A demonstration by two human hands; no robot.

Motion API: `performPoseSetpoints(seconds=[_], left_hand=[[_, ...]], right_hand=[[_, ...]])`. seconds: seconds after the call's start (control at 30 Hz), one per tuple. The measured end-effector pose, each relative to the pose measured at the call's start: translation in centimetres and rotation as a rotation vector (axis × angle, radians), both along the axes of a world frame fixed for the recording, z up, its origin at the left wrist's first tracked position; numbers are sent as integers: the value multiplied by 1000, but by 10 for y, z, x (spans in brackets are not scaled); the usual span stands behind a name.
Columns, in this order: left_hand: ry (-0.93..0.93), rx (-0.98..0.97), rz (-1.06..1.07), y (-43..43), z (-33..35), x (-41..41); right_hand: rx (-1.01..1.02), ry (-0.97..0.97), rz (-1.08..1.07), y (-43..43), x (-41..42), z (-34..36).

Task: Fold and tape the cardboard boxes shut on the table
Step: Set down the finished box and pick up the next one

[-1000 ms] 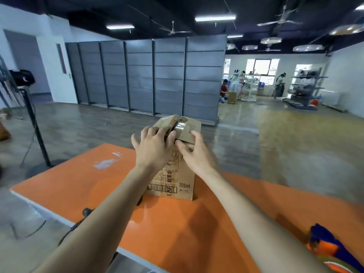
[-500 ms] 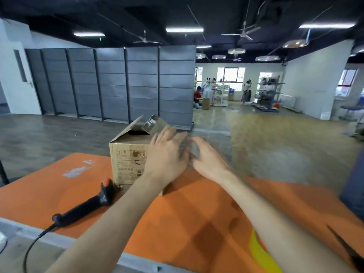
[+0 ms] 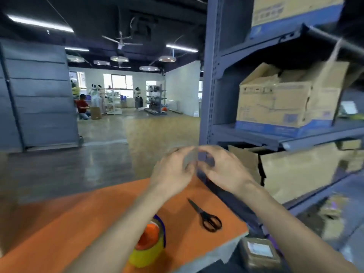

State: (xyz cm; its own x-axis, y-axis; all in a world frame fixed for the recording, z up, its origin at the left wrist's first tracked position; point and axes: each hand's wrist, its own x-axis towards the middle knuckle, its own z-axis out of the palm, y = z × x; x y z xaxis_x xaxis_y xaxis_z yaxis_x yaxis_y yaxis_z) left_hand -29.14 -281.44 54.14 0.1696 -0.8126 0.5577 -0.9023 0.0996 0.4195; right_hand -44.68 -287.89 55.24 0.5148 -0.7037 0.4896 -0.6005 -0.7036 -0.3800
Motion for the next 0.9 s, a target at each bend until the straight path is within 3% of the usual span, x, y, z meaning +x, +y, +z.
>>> performPoseSetpoints(seconds=[0.27, 0.47, 0.9], left_hand=[[140, -13, -325, -86, 51, -103], [46, -47, -416, -139, 104, -155], [-156, -59, -390, -234, 179, -237]], right_hand=[[-47, -91, -212, -34, -113, 44], [-72, -121, -315, -67, -168, 82], [-76, -203, -462, -126, -209, 119]])
